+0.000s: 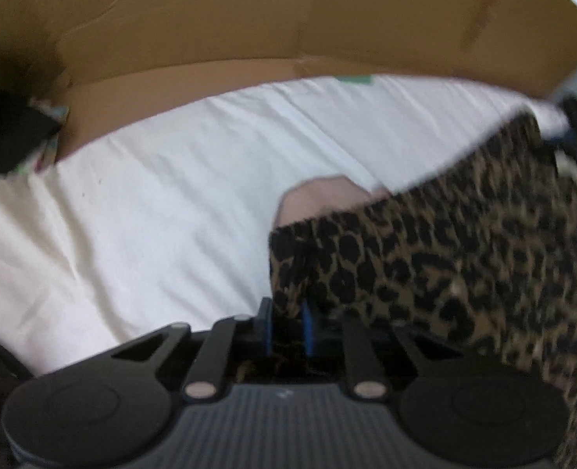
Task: Fold clothes
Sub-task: 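Carry the held waistband with both tools toward the cardboard wall, then lay the garment flat on the quilt and open both tools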
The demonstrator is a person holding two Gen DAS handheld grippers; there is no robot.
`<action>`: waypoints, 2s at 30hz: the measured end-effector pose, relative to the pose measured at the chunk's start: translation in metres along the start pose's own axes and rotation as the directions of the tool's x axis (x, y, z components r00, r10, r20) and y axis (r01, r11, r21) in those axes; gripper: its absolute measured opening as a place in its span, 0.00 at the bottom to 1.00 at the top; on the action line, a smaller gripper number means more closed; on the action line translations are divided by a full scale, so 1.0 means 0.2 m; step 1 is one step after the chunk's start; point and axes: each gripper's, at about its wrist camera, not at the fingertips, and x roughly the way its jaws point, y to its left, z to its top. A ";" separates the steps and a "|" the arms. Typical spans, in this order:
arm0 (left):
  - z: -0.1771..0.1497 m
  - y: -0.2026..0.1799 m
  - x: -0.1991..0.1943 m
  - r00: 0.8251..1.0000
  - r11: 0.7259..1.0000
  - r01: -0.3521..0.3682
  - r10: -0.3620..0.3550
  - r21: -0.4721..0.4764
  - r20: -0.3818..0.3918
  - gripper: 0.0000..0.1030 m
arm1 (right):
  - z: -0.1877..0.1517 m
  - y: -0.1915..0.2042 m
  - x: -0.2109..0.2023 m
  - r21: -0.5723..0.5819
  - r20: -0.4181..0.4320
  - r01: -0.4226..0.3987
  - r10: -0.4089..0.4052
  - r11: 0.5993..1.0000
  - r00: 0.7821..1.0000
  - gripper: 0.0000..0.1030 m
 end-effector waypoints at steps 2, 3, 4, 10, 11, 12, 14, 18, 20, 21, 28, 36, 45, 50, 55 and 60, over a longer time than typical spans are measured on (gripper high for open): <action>-0.02 -0.03 -0.03 1.000 0.999 -0.019 0.019 0.038 0.003 0.14 | 0.02 0.01 -0.02 -0.022 0.012 0.019 -0.018 1.000 1.000 0.06; -0.02 -0.03 -0.04 1.000 0.999 -0.027 0.027 0.042 0.007 0.14 | 0.03 0.02 -0.03 -0.033 0.018 0.028 -0.028 0.999 0.999 0.06; -0.02 -0.04 -0.04 0.999 0.998 -0.040 0.039 0.048 0.015 0.14 | 0.03 0.03 -0.03 -0.036 0.025 0.034 -0.033 0.999 0.999 0.06; 0.02 -0.05 -0.09 0.990 0.993 -0.112 0.108 0.045 0.087 0.13 | 0.07 0.06 -0.09 -0.059 0.082 0.084 -0.079 0.995 0.993 0.06; 0.04 -0.05 -0.10 0.988 0.992 -0.121 0.116 0.041 0.097 0.13 | 0.08 0.07 -0.11 -0.060 0.091 0.091 -0.085 0.994 0.992 0.06; 0.05 -0.05 -0.11 0.987 0.991 -0.128 0.123 0.037 0.107 0.13 | 0.09 0.07 -0.12 -0.060 0.100 0.098 -0.091 0.993 0.991 0.06; 0.08 -0.04 -0.13 0.982 0.989 -0.143 0.138 0.034 0.128 0.13 | 0.12 0.08 -0.13 -0.064 0.117 0.115 -0.107 0.991 0.987 0.06; 0.14 -0.02 -0.18 0.972 0.985 -0.169 0.163 0.019 0.167 0.13 | 0.21 0.08 -0.16 -0.072 0.147 0.145 -0.134 0.987 0.980 0.06; 0.17 -0.01 -0.19 0.966 0.983 -0.182 0.177 0.007 0.187 0.13 | 0.25 0.07 -0.17 -0.078 0.162 0.165 -0.150 0.983 0.975 0.06; 0.19 -0.01 -0.20 0.963 0.982 -0.187 0.184 0.001 0.196 0.13 | 0.28 0.07 -0.17 -0.082 0.168 0.175 -0.160 0.981 0.973 0.06; 0.32 -0.02 -0.19 0.949 0.977 -0.214 0.213 -0.020 0.232 0.13 | 0.41 0.05 -0.12 -0.074 0.170 0.240 -0.225 0.968 0.959 0.06; 0.38 0.01 0.00 0.966 0.974 -0.213 0.222 -0.072 0.132 0.20 | 0.48 0.00 0.03 -0.024 0.122 0.198 -0.194 0.980 0.973 0.22; 0.26 -0.06 -0.04 0.969 0.976 -0.185 0.201 -0.114 0.144 0.35 | 0.28 -0.16 -0.03 0.092 0.073 0.082 -0.089 0.992 0.993 0.47; 0.19 -0.10 -0.14 0.971 0.980 -0.142 0.165 -0.138 0.174 0.44 | 0.11 -0.22 -0.23 0.148 0.090 0.042 -0.055 0.988 0.994 0.48; 0.09 -0.24 -0.25 0.972 0.984 -0.111 0.137 -0.140 0.191 0.47 | -0.10 -0.25 -0.44 0.188 0.115 -0.002 -0.020 0.982 0.993 0.48; -0.02 -0.39 -0.37 0.973 0.986 -0.075 0.105 -0.147 0.206 0.51 | -0.30 -0.24 -0.51 0.258 0.123 -0.051 0.020 0.965 0.992 0.48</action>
